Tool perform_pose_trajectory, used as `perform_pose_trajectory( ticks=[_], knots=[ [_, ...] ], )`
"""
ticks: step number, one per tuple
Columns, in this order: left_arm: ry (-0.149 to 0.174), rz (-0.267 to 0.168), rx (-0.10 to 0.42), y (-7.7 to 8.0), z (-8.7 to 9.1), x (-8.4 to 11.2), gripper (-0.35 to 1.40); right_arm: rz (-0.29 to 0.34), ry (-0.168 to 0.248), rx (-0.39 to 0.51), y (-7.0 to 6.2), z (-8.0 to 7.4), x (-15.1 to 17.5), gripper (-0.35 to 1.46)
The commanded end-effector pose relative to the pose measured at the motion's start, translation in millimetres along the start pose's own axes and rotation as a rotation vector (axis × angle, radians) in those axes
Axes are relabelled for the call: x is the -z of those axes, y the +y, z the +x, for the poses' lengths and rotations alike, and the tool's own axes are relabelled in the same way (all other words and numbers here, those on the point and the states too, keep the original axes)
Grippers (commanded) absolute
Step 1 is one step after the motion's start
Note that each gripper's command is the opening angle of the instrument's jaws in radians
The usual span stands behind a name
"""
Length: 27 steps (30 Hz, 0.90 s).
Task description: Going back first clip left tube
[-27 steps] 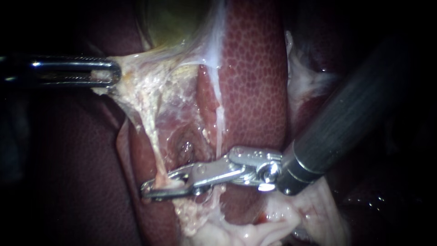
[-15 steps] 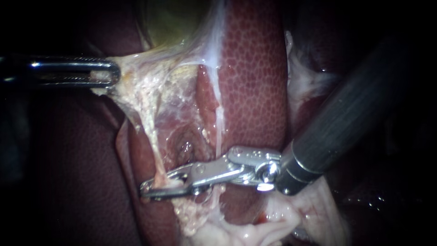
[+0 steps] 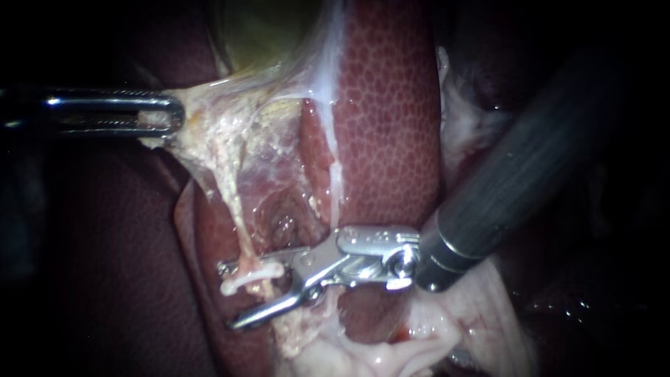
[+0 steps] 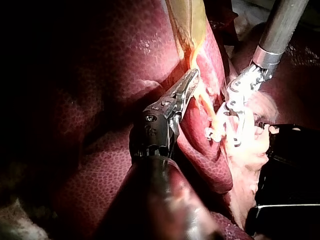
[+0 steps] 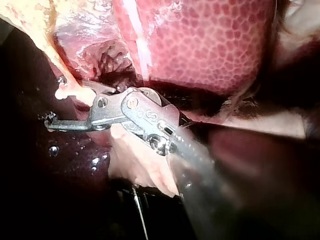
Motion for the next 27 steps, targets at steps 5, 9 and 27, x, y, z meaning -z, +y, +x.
perform_pose_trajectory(
  ticks=[5, 9, 27],
  knots=[
    [0.0, -0.001, 0.0, -0.1, 0.0, 0.0, -0.35, -0.003, 0.011, 0.016, 1.0, 0.2, 0.8, 0.6],
    [0.0, -0.001, 0.0, -0.1, 0.0, 0.0, -0.35, -0.017, 0.018, 0.023, 1.7, 0.7, 2.0, 0.6],
    [0.0, 0.0, 0.0, -0.1, 0.0, 0.3, -0.35, -0.017, 0.027, 0.058, -0.8, 3.5, 11.9, 0.6]
  ],
)
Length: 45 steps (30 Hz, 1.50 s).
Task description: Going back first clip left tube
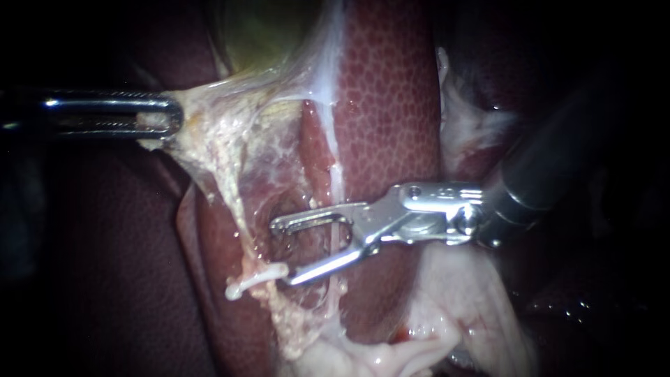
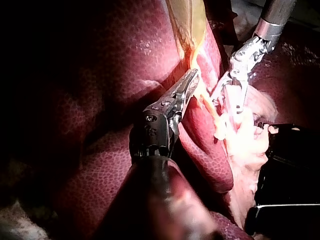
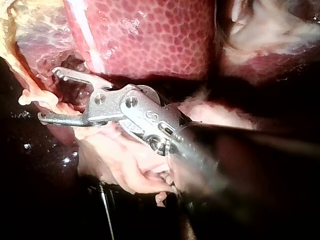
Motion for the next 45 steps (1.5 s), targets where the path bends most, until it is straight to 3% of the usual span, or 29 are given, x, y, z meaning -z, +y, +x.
perform_pose_trajectory(
  ticks=[1, 11, 19, 25, 29, 41, 45],
  knots=[
    [0.0, 0.002, 0.0, 0.0, 0.0, 0.0, -0.35, -0.003, 0.001, 0.003, -0.3, 0.3, 0.8, 0.6],
    [0.0, 0.002, 0.0, 0.1, 0.0, -0.1, -0.35, -0.046, -0.003, 0.034, -3.8, 4.8, 9.5, 0.6],
    [-0.001, -0.001, -0.001, 0.0, 0.1, -0.5, -0.35, -0.05, -0.02, 0.06, -6.2, 7.2, 11.6, 0.6],
    [-0.004, -0.008, -0.006, -0.1, 1.1, -1.7, -0.35, -0.054, -0.022, 0.066, -6.5, 7.3, 11.6, 0.6],
    [-0.006, 0.0, -0.014, 0.0, 2.5, -3.5, -0.35, -0.056, -0.022, 0.064, -6.5, 7.2, 11.7, 0.6],
    [0.053, 0.018, -0.033, 1.6, 6.8, -11.3, -0.35, -0.083, -0.02, 0.06, -6.3, 7.2, 11.6, 0.6],
    [0.059, 0.025, -0.032, 1.6, 7.4, -12.7, -0.35, -0.094, -0.019, 0.058, -6.3, 7.2, 11.7, 0.6]
  ],
)
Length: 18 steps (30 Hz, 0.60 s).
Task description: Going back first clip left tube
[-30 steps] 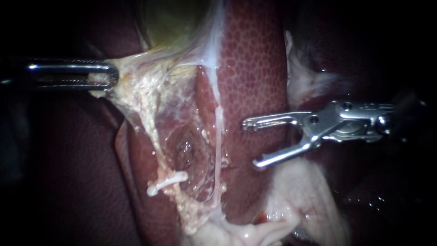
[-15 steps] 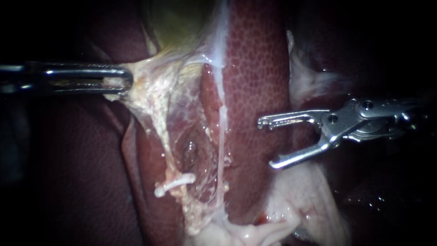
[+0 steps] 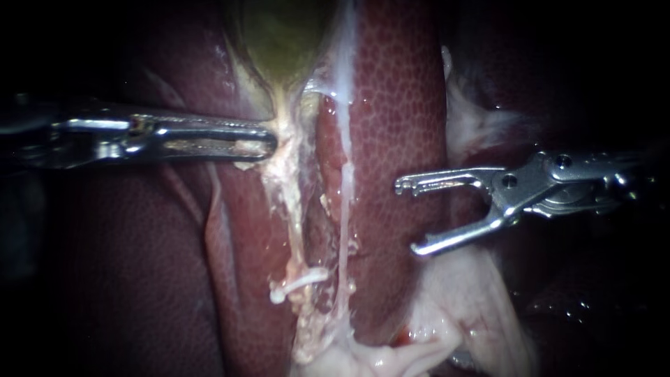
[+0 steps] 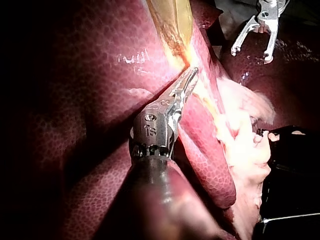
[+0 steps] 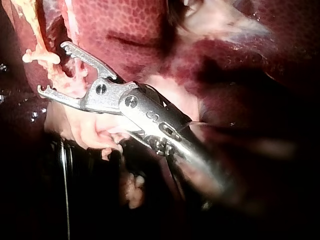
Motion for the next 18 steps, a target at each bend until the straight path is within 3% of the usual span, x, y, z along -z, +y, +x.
perform_pose_trajectory(
  ticks=[1, 18],
  knots=[
    [0.002, 0.001, 0.002, -0.1, 0.1, -0.2, -0.35, 0.0, 0.0, 0.0, 0.0, 0.0, 0.0, 0.6],
    [0.003, 0.002, 0.001, -0.1, 0.2, -0.4, -0.35, -0.001, 0.001, 0.0, 0.0, 0.1, -0.2, 0.6]
  ],
)
